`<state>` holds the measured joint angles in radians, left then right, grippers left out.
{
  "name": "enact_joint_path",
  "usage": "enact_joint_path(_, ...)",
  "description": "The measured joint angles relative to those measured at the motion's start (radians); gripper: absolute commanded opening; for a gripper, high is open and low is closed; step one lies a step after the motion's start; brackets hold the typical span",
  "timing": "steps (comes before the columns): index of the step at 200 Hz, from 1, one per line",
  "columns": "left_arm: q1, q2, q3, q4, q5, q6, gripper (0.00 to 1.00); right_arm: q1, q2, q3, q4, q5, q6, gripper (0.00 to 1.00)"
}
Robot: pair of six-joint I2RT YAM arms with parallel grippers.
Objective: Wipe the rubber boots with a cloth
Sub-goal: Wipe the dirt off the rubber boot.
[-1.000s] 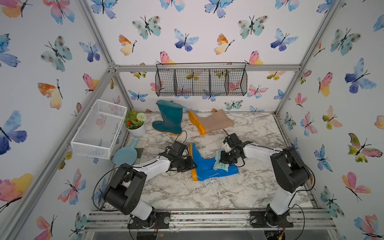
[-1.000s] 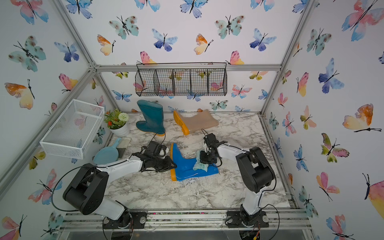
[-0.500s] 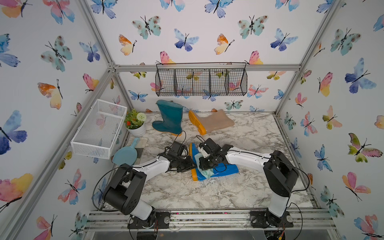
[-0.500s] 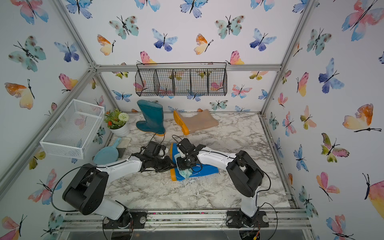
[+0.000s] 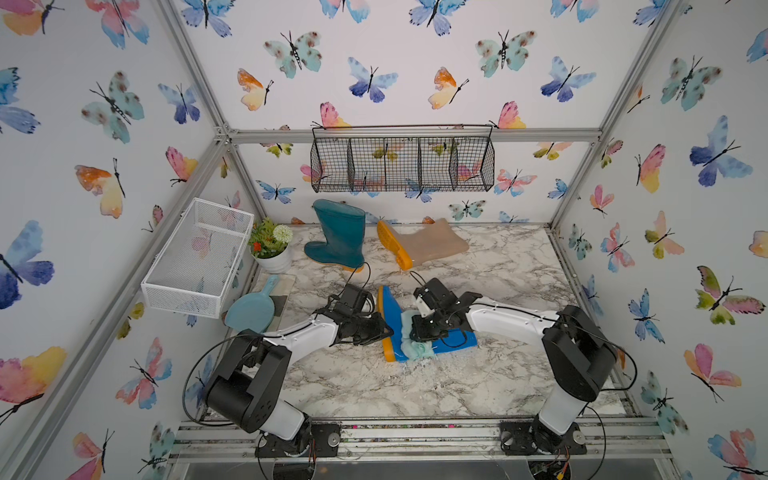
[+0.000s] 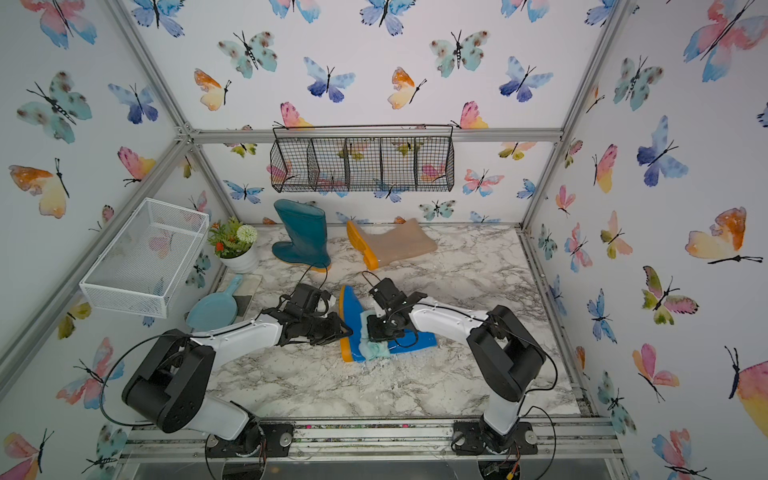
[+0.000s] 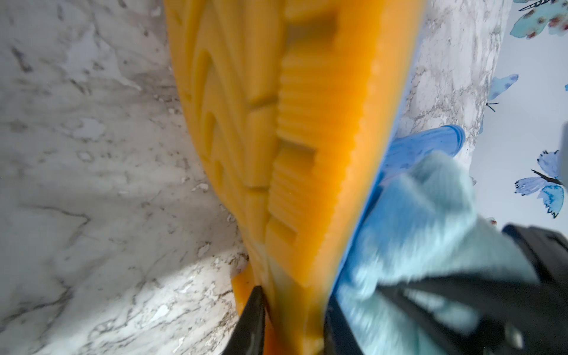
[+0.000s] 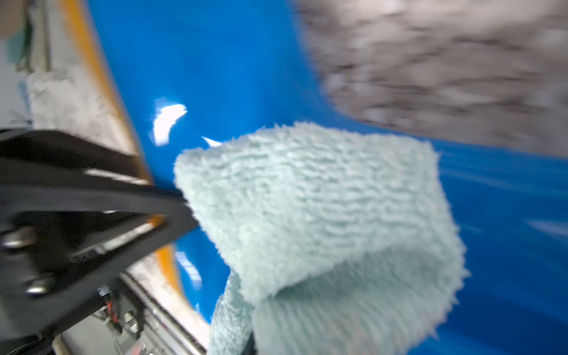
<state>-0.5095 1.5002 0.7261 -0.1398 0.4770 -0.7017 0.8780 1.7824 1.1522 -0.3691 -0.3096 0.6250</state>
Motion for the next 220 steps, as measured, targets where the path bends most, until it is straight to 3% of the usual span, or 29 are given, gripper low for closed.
enact_joint_path(15,0.001,-0.006,-0.005,0.000,-0.001,0.001,0.00,0.026,0.017,0.011,0.012,-0.002,0.002,0.02)
enact_joint_path(34,0.001,-0.013,-0.013,0.007,-0.006,-0.002,0.00,-0.035,0.007,-0.027,0.012,-0.006,-0.011,0.02)
enact_joint_path(72,0.001,-0.043,-0.044,0.020,-0.011,-0.013,0.00,-0.330,-0.054,-0.182,-0.028,-0.022,-0.080,0.03)
enact_joint_path(86,0.001,-0.049,-0.051,0.026,-0.011,-0.019,0.00,-0.370,-0.063,-0.176,-0.065,-0.016,-0.094,0.03)
enact_joint_path(101,0.001,-0.051,-0.053,0.027,-0.011,-0.025,0.00,-0.317,-0.056,-0.131,-0.095,0.001,-0.094,0.03)
enact_joint_path(133,0.001,-0.053,-0.054,0.025,-0.016,-0.048,0.00,-0.079,0.060,0.076,-0.079,-0.016,-0.071,0.02)
enact_joint_path(154,0.005,-0.049,-0.043,0.009,-0.021,-0.047,0.00,-0.011,0.092,0.084,-0.036,-0.022,-0.068,0.03)
enact_joint_path(173,0.005,-0.032,-0.019,-0.015,-0.023,-0.043,0.00,-0.089,0.066,0.014,-0.026,-0.034,-0.078,0.03)
enact_joint_path(208,0.006,-0.003,0.015,-0.033,-0.023,-0.038,0.00,-0.385,-0.046,-0.126,-0.101,-0.029,-0.137,0.02)
enact_joint_path(220,0.008,0.009,0.027,-0.036,-0.022,-0.037,0.14,-0.425,-0.068,-0.123,-0.128,-0.017,-0.149,0.03)
